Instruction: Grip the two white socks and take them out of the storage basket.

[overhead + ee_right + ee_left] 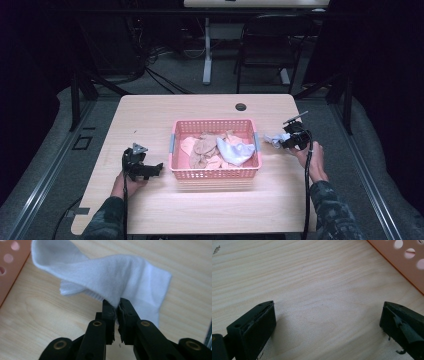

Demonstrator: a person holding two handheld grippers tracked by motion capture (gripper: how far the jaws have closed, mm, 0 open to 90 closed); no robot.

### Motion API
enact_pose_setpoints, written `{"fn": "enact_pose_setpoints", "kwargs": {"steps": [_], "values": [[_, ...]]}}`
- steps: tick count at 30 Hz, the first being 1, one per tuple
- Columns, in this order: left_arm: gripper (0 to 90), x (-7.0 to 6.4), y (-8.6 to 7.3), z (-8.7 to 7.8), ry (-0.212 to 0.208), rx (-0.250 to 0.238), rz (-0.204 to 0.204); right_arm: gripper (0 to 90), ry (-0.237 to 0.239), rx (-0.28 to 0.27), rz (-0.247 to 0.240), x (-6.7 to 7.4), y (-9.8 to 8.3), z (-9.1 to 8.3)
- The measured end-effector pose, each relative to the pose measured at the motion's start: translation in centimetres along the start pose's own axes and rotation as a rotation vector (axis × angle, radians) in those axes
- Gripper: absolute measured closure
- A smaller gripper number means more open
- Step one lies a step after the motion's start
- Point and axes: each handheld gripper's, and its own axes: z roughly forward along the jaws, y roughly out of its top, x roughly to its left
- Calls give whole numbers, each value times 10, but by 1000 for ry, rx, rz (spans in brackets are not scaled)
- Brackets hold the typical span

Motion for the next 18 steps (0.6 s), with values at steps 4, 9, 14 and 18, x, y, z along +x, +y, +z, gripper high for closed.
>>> {"fn": "enact_pose_setpoints", "kwargs": {"steps": [4,9,14,18], "values": [[3,0,0,0,0,0,0,673,26,-3,10,0,-2,-1],[3,0,0,0,0,0,0,465,74,-65,19,1,-4,-20],[3,0,0,0,0,0,0,278,109,-117,15,0,-5,-45],[3,0,0,0,0,0,0,158,122,-160,-8,2,-2,-67]]}}
